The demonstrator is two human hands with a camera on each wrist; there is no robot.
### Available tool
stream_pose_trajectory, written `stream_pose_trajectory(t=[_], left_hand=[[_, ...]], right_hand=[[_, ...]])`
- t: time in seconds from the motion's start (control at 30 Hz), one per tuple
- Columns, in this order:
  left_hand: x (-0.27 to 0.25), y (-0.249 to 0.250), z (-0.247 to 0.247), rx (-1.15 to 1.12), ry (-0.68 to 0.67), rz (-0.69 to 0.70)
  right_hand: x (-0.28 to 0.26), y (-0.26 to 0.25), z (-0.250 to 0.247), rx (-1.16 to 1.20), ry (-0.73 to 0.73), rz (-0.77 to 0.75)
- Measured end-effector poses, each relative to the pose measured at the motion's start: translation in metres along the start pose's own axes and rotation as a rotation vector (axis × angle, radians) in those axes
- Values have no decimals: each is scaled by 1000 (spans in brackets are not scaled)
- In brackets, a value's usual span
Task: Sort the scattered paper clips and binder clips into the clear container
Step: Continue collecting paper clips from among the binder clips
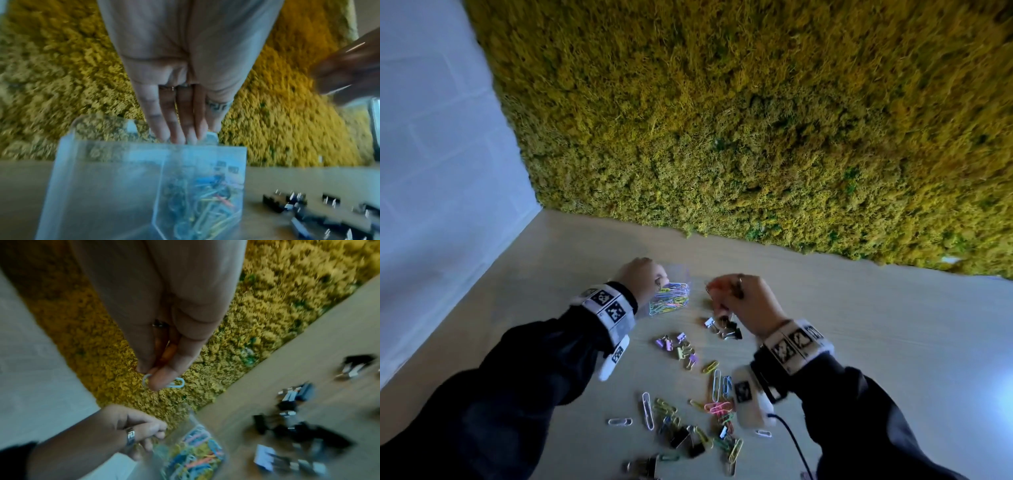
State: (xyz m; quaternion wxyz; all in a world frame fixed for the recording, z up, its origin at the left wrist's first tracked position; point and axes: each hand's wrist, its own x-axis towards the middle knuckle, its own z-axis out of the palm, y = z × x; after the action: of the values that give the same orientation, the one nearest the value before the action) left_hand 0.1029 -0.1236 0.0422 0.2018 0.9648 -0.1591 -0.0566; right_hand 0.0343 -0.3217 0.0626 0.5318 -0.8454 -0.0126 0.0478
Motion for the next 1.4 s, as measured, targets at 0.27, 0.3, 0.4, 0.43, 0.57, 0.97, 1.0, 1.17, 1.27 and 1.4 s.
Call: stream_pose_trajectory(t=[0.27,0.3,0.4,0.43,0.57,0.97,1.0,1.17,1.27,1.4], left_hand=[[-17,-42,8,-146,76,-133],[-17,-43,9,-197,39,-126],[-19,-42,8,-277,36,-102],[-20,-43,9,-296,45,-95],[-23,-45,9,-352,47,-103],[-24,-48,13,-311,44,-108],[-24,-48,12,-312,51,-99],[-24,-48,10,-219,53,-54],[-34,-50,11,-195,123,10],[-80,-45,10,-222,317,272]], right_hand=[[81,-6,37,194,22,74],[84,-5,41,180,17,73],[88,4,52,150,-11,72],[88,6,54,99,-35,59],[84,4,48,-269,-118,-80],[67,-7,60,-1068,-393,-280],[66,-6,60,-1062,-399,-279],[51,-2,58,-1019,-316,-262],[25,0,51,-731,-114,-393],[-25,11,53,-568,-312,-284]])
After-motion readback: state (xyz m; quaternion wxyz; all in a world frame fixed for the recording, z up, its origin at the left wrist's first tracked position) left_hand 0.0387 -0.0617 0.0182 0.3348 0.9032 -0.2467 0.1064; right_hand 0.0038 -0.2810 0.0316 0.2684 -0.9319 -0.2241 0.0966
